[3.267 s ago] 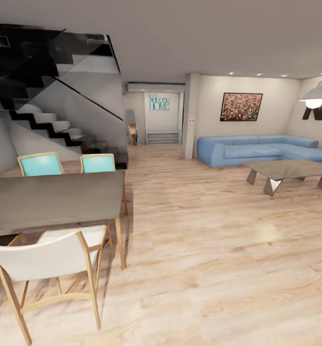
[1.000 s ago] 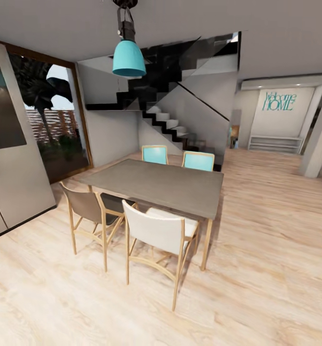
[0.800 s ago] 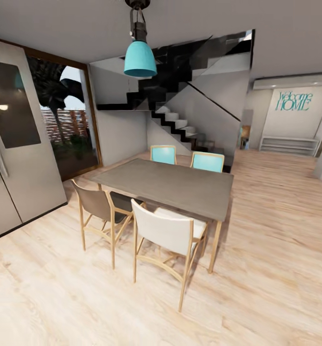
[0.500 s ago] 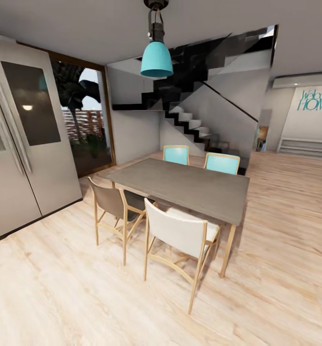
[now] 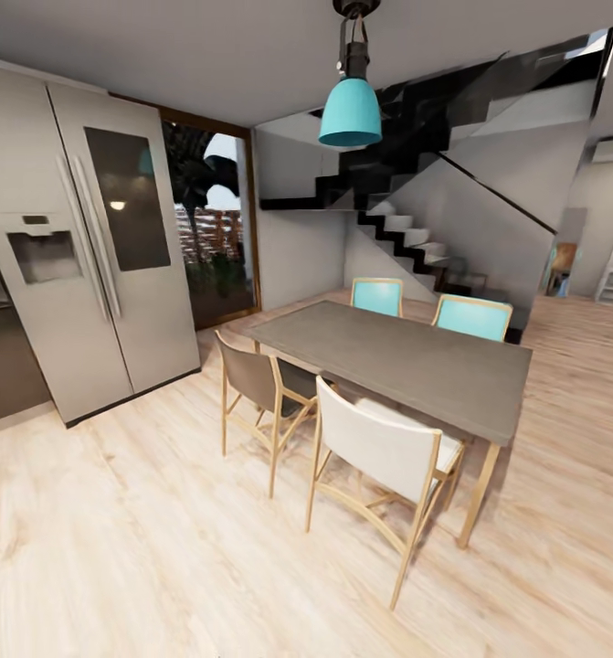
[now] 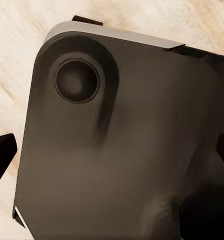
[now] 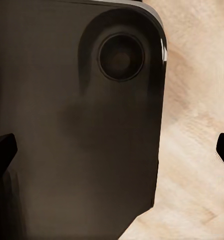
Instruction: In the kitchen, take the popcorn bag from the countertop, put it into the microwave, and heat it until the popcorn is cooked so the cooked popcorn ends up inside the bag.
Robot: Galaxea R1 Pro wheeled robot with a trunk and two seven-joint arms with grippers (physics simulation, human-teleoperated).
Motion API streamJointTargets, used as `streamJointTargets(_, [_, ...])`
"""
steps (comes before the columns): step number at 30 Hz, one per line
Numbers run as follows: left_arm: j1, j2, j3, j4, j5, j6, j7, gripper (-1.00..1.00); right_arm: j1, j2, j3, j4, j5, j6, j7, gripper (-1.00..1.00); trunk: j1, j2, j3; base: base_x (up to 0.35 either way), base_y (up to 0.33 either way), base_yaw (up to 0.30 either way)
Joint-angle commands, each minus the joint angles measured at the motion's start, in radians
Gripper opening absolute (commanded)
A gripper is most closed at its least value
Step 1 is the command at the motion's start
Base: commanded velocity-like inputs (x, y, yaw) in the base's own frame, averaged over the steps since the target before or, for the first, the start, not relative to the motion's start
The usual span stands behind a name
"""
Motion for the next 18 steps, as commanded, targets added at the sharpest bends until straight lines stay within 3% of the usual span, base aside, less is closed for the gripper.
streamJointTargets(1, [0.000, 0.000, 0.002, 0.000, 0.004, -0.002, 0.001, 1.00, 0.000, 0.000, 0.000, 0.000, 0.000, -0.003, -0.001, 1.00, 0.000, 0.000, -0.001, 0.000, 0.000, 0.299])
streamJointTargets(18, [0.000, 0.000, 0.002, 0.000, 0.004, -0.002, 0.000, 1.00, 0.000, 0.000, 0.000, 0.000, 0.000, -0.003, -0.001, 1.00, 0.000, 0.000, -0.001, 0.000, 0.000, 0.300])
